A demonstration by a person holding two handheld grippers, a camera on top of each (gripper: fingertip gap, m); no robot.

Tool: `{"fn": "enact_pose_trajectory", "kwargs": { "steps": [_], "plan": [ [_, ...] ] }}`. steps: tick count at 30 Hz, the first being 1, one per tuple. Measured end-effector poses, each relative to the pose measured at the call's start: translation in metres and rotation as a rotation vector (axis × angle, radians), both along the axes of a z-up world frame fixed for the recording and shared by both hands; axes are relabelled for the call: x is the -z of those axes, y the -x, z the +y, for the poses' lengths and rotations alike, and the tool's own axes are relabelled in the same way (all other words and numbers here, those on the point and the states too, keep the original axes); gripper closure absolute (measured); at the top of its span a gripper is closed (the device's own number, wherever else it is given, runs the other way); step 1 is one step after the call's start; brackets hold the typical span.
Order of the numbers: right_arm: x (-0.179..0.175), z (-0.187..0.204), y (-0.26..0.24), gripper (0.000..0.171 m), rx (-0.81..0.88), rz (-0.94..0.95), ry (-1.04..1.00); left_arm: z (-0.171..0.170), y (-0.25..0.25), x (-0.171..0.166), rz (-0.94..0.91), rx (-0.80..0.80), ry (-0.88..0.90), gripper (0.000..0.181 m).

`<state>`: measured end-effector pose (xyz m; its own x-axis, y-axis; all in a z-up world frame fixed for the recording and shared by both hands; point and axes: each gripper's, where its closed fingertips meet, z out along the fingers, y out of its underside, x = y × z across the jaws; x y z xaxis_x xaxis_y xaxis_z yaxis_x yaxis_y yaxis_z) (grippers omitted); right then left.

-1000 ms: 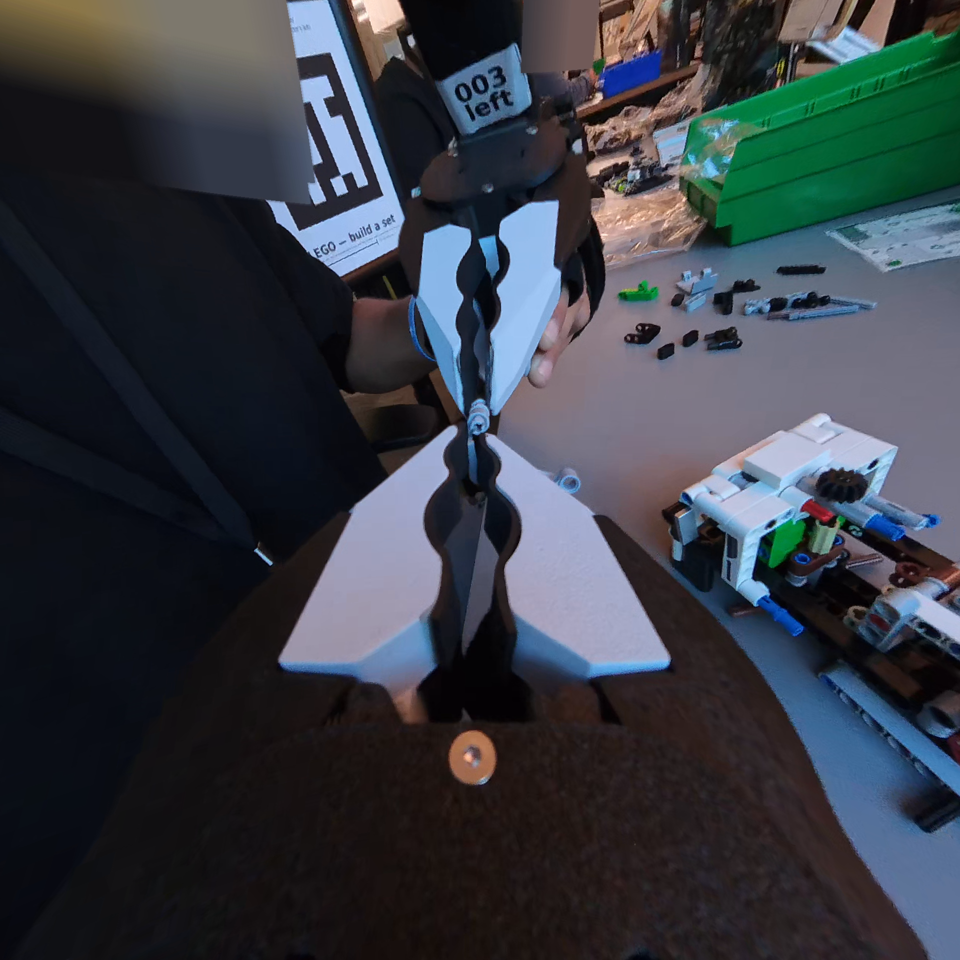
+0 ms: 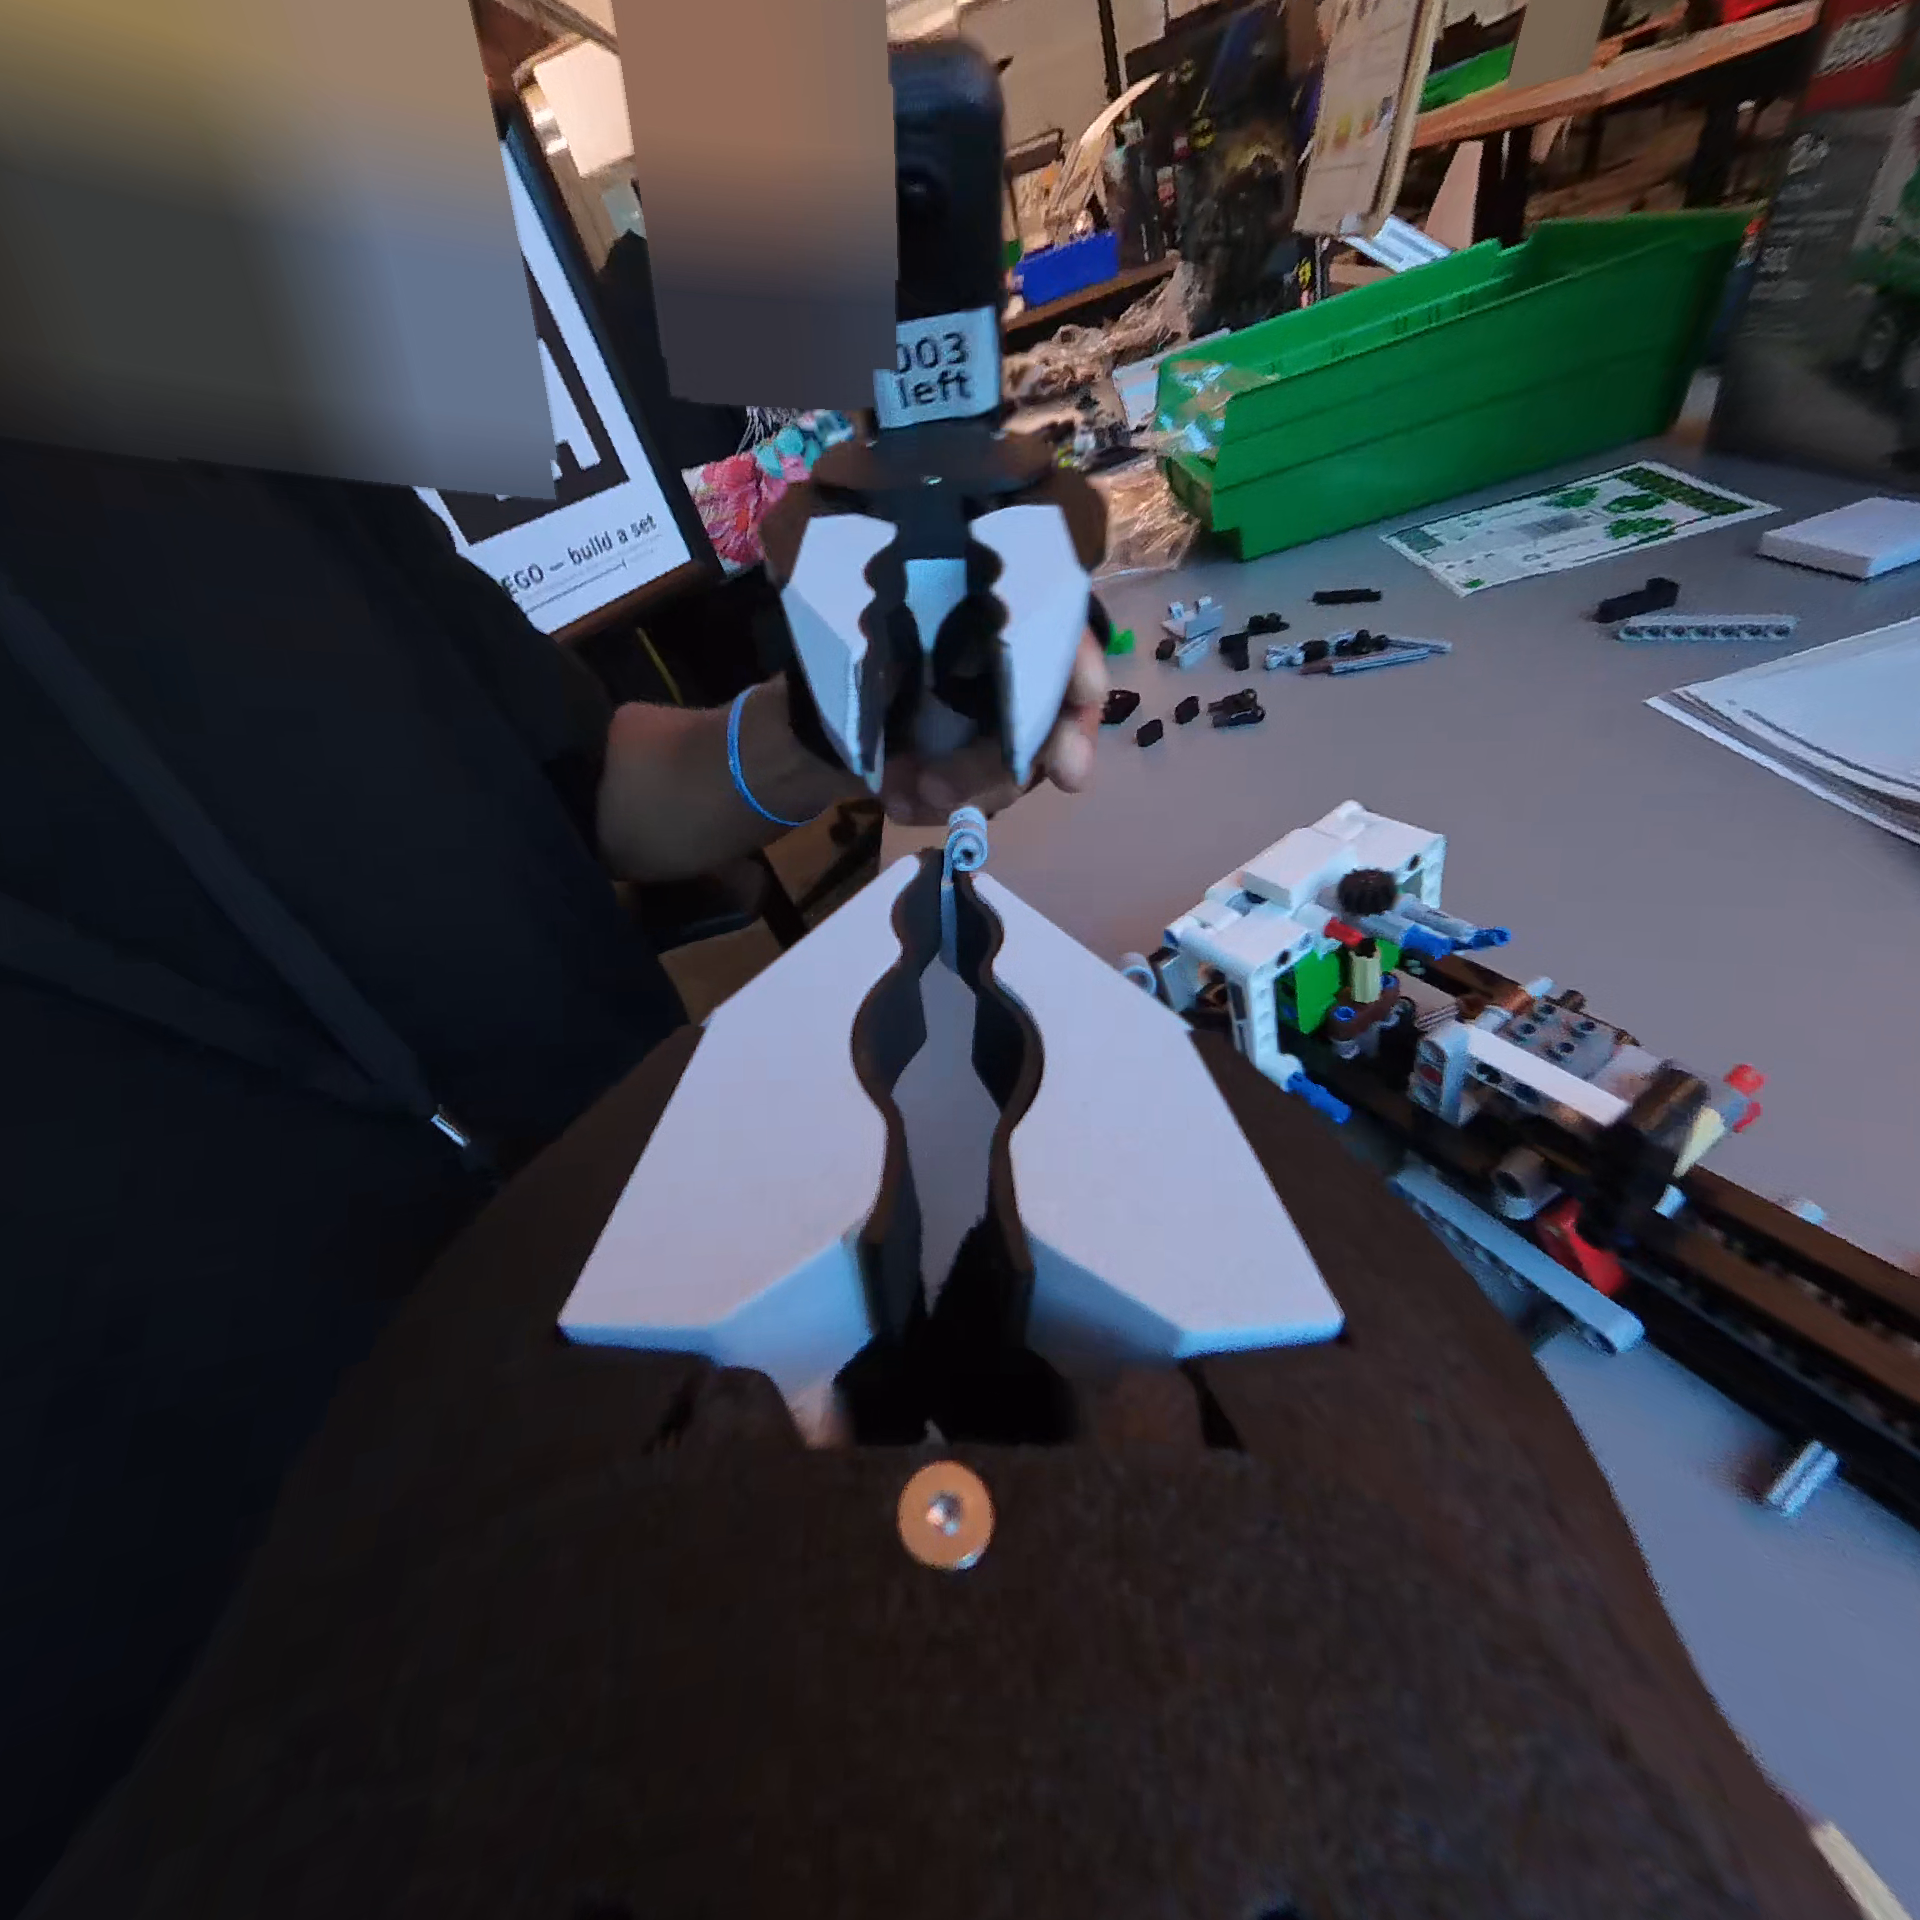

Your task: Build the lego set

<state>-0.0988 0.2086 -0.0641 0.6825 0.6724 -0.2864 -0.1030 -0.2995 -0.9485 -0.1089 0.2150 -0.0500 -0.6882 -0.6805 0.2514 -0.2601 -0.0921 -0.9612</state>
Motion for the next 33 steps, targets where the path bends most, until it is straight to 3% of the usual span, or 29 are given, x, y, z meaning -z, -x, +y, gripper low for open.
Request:
{"fn": "enact_pose_trajectory", "kwargs": {
  "steps": [6, 16, 23, 33],
  "plan": [
    [0.008, 0.001, 0.015, 0.170, -0.039, -0.042, 0.021, -0.014, -0.004, 0.015, 0.039, 0.053, -0.058, 0.168],
    [0.033, -0.011, 0.036, 0.171, -0.117, -0.282, 0.134, -0.023, 0.022, 0.044, 0.153, 0.254, -0.460, 0.175],
    [0.035, -0.014, 0.043, 0.171, -0.134, -0.333, 0.129, -0.024, 0.031, 0.047, 0.201, 0.370, -0.531, 0.176],
    [0.021, -0.013, 0.042, 0.171, -0.106, -0.342, 0.030, -0.021, 0.032, 0.036, 0.119, 0.286, -0.475, 0.176]
  ]
}}
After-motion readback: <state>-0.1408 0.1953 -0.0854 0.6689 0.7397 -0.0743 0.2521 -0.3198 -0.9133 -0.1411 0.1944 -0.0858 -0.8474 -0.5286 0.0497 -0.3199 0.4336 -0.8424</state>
